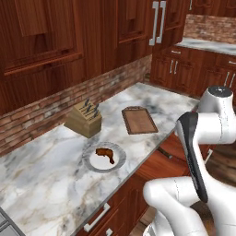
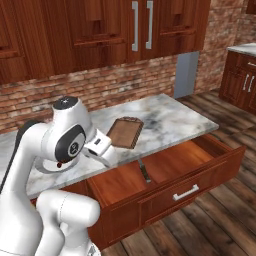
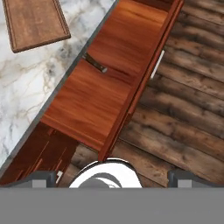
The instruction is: Pick up the knife from the drawer and place it on the cutting board. Then place the meat from the plate to the cutting board.
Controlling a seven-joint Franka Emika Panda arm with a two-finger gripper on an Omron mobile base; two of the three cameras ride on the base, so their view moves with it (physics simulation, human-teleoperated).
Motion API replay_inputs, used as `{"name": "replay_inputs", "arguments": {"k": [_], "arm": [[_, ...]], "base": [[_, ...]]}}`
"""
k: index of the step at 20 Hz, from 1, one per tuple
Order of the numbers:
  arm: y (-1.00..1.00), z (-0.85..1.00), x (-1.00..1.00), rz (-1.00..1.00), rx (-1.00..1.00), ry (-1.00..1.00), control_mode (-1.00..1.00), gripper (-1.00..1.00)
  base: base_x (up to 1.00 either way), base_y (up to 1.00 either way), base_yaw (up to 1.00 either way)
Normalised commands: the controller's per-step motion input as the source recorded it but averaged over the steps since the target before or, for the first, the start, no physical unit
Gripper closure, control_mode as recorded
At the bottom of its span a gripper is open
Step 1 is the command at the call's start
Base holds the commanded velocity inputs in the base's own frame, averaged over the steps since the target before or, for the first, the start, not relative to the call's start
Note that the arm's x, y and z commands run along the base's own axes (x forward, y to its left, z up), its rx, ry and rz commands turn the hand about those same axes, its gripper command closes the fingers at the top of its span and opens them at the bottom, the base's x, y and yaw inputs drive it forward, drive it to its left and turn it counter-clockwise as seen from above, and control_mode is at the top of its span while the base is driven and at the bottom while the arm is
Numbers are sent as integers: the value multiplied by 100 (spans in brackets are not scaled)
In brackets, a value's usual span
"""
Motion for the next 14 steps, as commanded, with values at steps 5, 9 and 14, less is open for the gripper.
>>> {"name": "replay_inputs", "arguments": {"k": [5,9,14], "arm": [[-51,-30,0,0,4,0,-100,-100],[-45,-34,0,0,0,0,-100,-100],[-36,-30,-3,-3,1,0,-100,-100]], "base": [[0,0,0],[0,0,0],[0,0,0]]}}
